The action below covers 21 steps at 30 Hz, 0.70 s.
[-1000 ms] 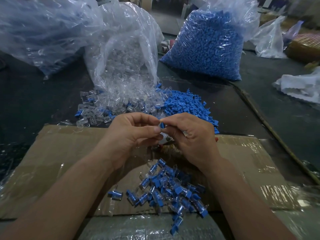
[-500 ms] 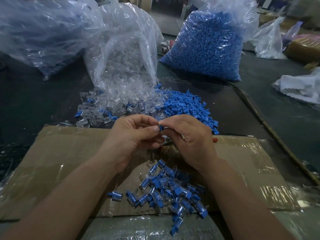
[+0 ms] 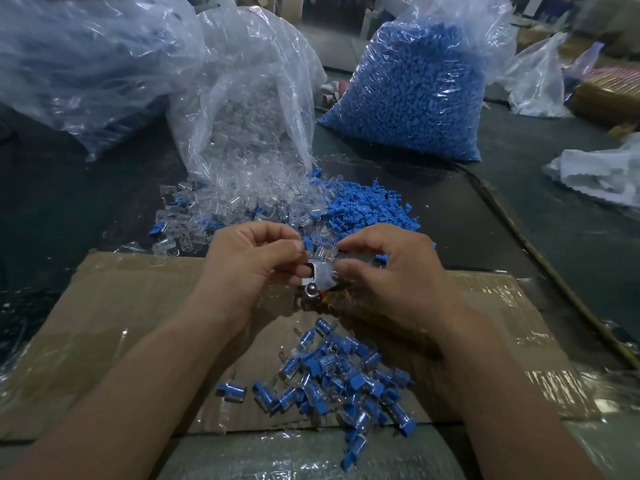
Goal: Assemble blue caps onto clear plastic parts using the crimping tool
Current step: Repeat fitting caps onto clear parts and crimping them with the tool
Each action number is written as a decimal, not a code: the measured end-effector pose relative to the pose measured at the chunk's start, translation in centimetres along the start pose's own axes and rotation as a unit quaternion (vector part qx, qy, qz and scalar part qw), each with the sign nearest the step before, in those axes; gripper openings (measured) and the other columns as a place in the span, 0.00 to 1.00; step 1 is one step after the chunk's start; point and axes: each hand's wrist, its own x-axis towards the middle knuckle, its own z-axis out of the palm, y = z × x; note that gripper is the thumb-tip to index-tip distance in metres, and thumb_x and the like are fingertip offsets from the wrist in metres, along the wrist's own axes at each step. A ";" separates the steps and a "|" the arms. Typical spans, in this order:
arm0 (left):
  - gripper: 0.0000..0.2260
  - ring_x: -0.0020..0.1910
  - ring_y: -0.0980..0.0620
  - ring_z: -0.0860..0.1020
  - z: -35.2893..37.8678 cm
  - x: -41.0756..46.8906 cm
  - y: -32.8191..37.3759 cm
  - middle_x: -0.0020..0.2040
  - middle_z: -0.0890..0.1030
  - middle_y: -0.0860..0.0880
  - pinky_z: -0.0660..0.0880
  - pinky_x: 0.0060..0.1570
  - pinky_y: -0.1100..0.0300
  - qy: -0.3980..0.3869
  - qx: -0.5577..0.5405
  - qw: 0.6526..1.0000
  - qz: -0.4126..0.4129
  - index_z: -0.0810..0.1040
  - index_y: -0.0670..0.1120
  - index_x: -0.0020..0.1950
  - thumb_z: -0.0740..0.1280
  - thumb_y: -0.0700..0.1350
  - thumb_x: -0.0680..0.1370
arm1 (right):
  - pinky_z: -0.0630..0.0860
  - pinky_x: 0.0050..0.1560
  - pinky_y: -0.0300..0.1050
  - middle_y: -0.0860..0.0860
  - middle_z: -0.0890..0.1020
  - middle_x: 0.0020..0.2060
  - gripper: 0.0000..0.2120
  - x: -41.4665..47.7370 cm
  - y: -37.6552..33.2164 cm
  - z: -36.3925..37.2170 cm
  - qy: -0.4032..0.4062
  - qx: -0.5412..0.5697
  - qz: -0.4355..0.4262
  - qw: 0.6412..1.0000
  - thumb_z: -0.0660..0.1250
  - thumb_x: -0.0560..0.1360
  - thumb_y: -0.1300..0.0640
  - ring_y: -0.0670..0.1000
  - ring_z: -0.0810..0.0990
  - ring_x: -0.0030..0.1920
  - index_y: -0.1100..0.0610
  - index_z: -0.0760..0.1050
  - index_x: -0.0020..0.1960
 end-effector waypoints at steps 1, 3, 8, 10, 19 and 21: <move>0.03 0.25 0.52 0.78 -0.1 0.1 0.1 0.26 0.79 0.45 0.77 0.26 0.65 0.006 -0.004 1.000 0.001 0.76 0.38 0.38 0.66 0.31 0.70 | 0.67 0.42 0.28 0.35 0.74 0.41 0.15 0.1 0.4 -0.4 -0.030 -0.005 0.030 0.999 0.71 0.67 0.48 0.33 0.72 0.43 0.49 0.79 0.52; 0.03 0.26 0.52 0.78 -0.4 0.3 0.2 0.27 0.80 0.45 0.76 0.26 0.65 0.010 -0.001 1.000 0.003 0.76 0.39 0.38 0.68 0.33 0.67 | 0.63 0.41 0.30 0.34 0.72 0.41 0.15 0.1 1.1 -1.3 -0.106 -0.032 0.073 0.991 0.72 0.65 0.45 0.33 0.70 0.44 0.43 0.75 0.50; 0.08 0.27 0.51 0.79 -0.8 0.6 0.2 0.28 0.80 0.45 0.76 0.27 0.65 0.007 0.007 1.000 0.015 0.76 0.39 0.38 0.68 0.39 0.61 | 0.70 0.54 0.43 0.39 0.70 0.50 0.30 -0.4 1.7 -2.3 -0.252 -0.094 0.122 0.955 0.76 0.61 0.43 0.44 0.70 0.53 0.44 0.69 0.60; 0.08 0.28 0.51 0.80 -0.8 0.7 0.2 0.28 0.81 0.45 0.76 0.27 0.65 0.008 0.008 1.000 0.015 0.77 0.39 0.38 0.68 0.39 0.61 | 0.69 0.59 0.47 0.41 0.68 0.53 0.35 -0.4 1.5 -2.1 -0.262 -0.111 0.126 0.950 0.76 0.60 0.43 0.46 0.68 0.56 0.45 0.67 0.64; 0.08 0.29 0.51 0.81 -0.9 0.8 0.0 0.29 0.81 0.44 0.77 0.28 0.65 -0.001 -0.010 1.000 0.011 0.75 0.39 0.39 0.66 0.37 0.62 | 0.67 0.47 0.41 0.40 0.67 0.46 0.33 -0.3 1.2 -2.0 -0.241 -0.167 0.099 0.951 0.75 0.62 0.44 0.44 0.67 0.50 0.45 0.69 0.64; 0.07 0.29 0.51 0.81 -0.9 0.9 -0.1 0.29 0.81 0.45 0.77 0.28 0.65 0.001 -0.005 1.000 0.015 0.75 0.39 0.39 0.66 0.37 0.62 | 0.65 0.40 0.38 0.40 0.68 0.44 0.27 -0.2 1.1 -1.8 -0.224 -0.180 0.087 0.954 0.73 0.64 0.47 0.43 0.68 0.46 0.47 0.71 0.61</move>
